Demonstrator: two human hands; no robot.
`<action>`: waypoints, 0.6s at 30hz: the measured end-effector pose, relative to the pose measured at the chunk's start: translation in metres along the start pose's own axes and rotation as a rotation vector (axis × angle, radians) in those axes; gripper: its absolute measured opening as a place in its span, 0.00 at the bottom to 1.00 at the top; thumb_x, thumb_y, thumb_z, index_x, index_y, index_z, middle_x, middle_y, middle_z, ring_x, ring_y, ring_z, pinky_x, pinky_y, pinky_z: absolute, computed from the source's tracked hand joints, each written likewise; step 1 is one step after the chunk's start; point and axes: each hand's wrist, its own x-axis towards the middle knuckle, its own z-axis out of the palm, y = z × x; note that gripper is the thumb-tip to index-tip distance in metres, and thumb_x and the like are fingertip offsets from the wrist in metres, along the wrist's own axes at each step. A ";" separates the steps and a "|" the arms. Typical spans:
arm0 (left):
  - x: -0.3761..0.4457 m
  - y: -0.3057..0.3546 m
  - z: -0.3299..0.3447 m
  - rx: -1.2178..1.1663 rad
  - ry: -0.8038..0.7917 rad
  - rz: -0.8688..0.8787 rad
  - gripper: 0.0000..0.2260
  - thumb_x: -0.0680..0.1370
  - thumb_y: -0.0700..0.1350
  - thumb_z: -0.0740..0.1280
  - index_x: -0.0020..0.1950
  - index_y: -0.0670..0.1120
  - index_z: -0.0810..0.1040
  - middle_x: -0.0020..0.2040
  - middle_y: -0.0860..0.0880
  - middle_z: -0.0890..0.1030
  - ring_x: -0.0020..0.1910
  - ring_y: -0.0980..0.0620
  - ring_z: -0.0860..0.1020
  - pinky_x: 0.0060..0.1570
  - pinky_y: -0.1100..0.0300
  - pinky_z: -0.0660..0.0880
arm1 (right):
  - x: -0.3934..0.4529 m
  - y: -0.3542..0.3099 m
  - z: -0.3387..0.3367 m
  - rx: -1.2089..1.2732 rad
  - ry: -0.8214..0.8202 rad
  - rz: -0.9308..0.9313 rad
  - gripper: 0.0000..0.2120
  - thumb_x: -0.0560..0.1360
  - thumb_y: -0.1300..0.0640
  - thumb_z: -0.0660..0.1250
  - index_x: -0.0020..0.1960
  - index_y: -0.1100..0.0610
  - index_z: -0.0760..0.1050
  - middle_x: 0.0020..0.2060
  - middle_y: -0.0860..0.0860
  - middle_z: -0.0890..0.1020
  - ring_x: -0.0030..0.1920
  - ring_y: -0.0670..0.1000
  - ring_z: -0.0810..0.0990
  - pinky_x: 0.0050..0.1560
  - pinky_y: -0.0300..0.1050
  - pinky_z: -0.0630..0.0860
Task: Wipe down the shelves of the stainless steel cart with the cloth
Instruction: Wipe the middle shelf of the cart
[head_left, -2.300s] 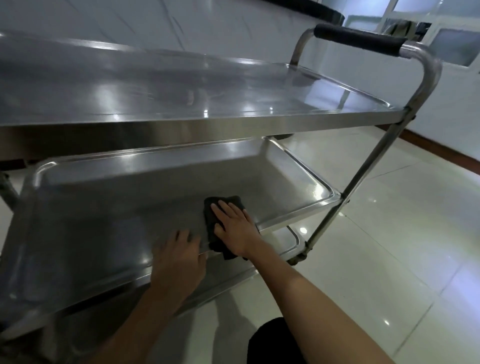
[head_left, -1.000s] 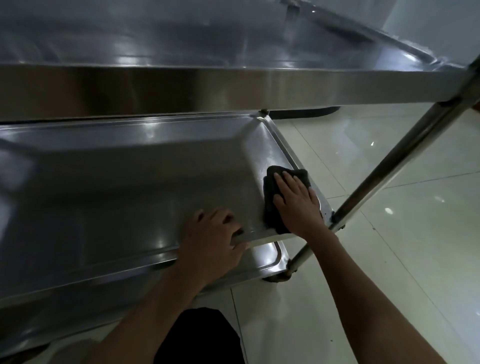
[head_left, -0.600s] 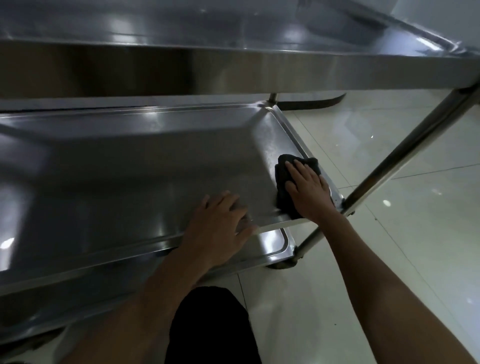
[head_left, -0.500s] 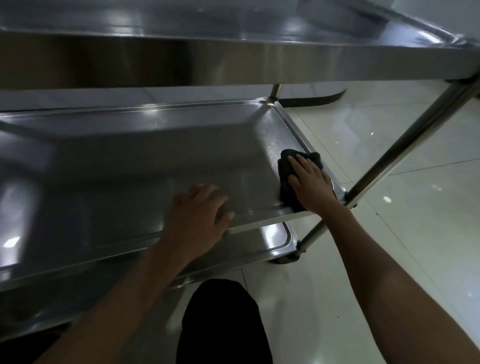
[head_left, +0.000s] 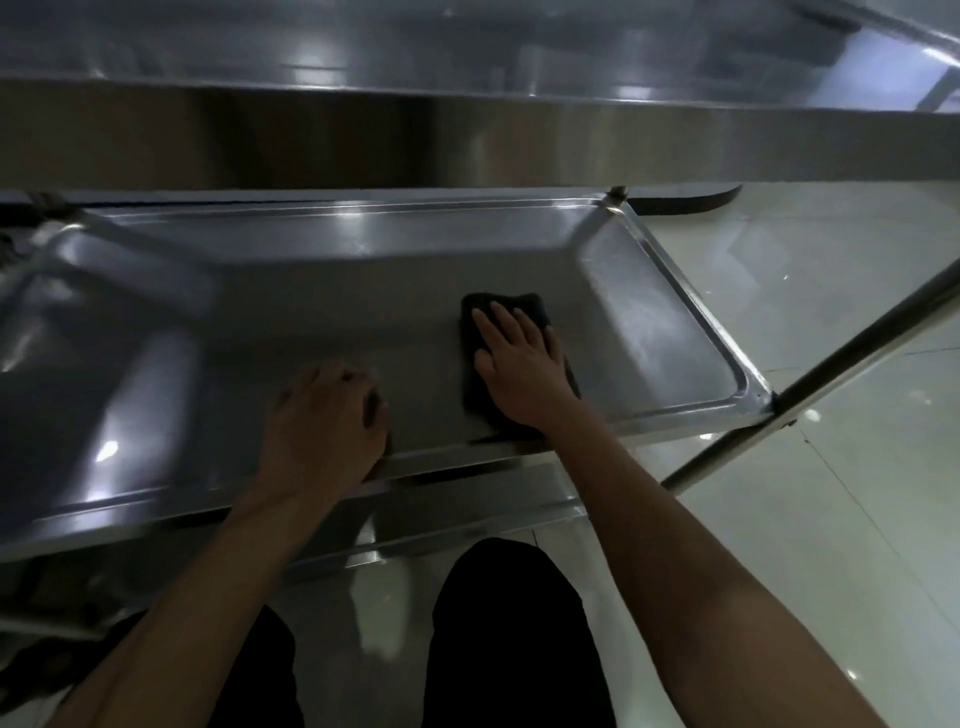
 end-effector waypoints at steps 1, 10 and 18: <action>-0.003 -0.006 -0.001 -0.002 -0.006 0.000 0.07 0.76 0.51 0.68 0.50 0.50 0.82 0.51 0.48 0.81 0.52 0.42 0.78 0.52 0.48 0.76 | 0.004 -0.015 0.005 0.005 -0.010 -0.030 0.28 0.83 0.47 0.50 0.82 0.45 0.49 0.81 0.46 0.50 0.81 0.52 0.46 0.78 0.60 0.43; -0.014 -0.031 0.002 -0.181 -0.050 0.027 0.11 0.77 0.51 0.66 0.54 0.48 0.82 0.52 0.50 0.82 0.48 0.44 0.80 0.47 0.50 0.78 | 0.038 -0.110 0.036 0.037 -0.053 -0.220 0.26 0.84 0.47 0.50 0.81 0.43 0.51 0.81 0.45 0.51 0.81 0.50 0.47 0.79 0.58 0.43; -0.010 -0.014 -0.001 -0.126 -0.042 -0.006 0.10 0.77 0.49 0.67 0.55 0.47 0.79 0.51 0.47 0.81 0.52 0.43 0.78 0.49 0.52 0.73 | 0.041 -0.082 0.026 0.061 -0.023 -0.214 0.25 0.84 0.47 0.51 0.81 0.44 0.54 0.81 0.45 0.54 0.80 0.49 0.50 0.78 0.53 0.44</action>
